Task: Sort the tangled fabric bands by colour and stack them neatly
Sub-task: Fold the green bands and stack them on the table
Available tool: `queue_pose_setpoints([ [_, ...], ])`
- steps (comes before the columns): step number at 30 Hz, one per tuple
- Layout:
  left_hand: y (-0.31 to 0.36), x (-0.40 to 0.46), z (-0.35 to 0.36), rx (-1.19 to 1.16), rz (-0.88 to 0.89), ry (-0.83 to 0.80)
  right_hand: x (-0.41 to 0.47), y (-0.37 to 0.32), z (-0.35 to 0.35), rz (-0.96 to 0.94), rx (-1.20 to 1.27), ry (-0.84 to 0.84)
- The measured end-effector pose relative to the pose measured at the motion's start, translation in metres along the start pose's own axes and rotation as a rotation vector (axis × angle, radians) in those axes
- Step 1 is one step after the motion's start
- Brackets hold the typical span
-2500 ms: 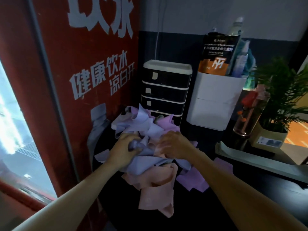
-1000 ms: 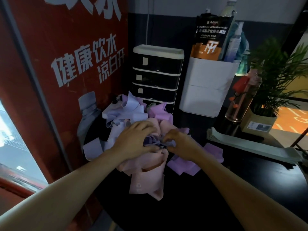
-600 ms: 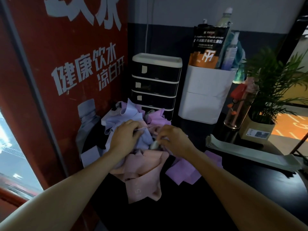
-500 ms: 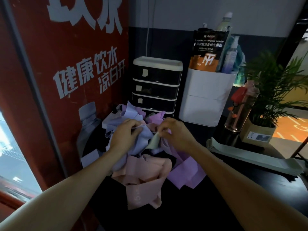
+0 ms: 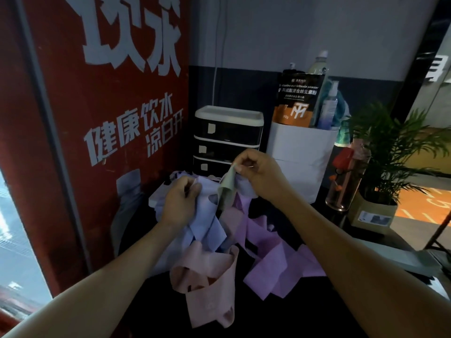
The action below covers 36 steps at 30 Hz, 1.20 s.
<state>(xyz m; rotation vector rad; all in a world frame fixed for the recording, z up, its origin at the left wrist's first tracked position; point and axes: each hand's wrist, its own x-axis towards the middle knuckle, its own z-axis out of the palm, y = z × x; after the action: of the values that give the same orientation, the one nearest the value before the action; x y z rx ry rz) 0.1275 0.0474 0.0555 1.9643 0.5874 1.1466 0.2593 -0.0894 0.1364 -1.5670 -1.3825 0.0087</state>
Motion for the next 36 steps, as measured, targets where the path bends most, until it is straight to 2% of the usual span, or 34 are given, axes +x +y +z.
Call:
queue_pose_setpoints([
  [6, 0.011, 0.003, 0.007, 0.007, -0.07, 0.022, 0.004, -0.013, -0.01, -0.045, 0.105, 0.08],
  [9, 0.006, 0.003, 0.008, 0.034, -0.126, 0.054, 0.004, -0.018, -0.016, -0.025, 0.259, 0.139],
  [11, 0.001, 0.001, 0.008, 0.071, -0.094, 0.06, 0.007, -0.021, -0.023, 0.001, 0.351, 0.186],
  [17, -0.009, -0.02, 0.012, 0.322, -0.117, -0.145, -0.003, -0.015, -0.024, 0.077, 0.338, 0.138],
  [20, -0.008, -0.024, 0.013, 0.252, -0.133, -0.111, 0.001, -0.024, -0.031, 0.061, 0.325, 0.183],
  [24, -0.001, -0.028, 0.013, 0.197, -0.123, -0.166, 0.012, -0.04, -0.038, 0.02, 0.335, 0.275],
  [29, -0.01, -0.03, 0.016, 0.017, -0.209, -0.17, 0.02, -0.038, -0.041, -0.004, 0.319, 0.41],
  [34, -0.006, -0.029, 0.019, 0.197, -0.206, -0.253, 0.025, -0.049, -0.048, -0.021, 0.382, 0.46],
  [36, -0.004, -0.029, 0.018, 0.239, -0.181, -0.29, 0.024, -0.05, -0.048, 0.023, 0.397, 0.381],
])
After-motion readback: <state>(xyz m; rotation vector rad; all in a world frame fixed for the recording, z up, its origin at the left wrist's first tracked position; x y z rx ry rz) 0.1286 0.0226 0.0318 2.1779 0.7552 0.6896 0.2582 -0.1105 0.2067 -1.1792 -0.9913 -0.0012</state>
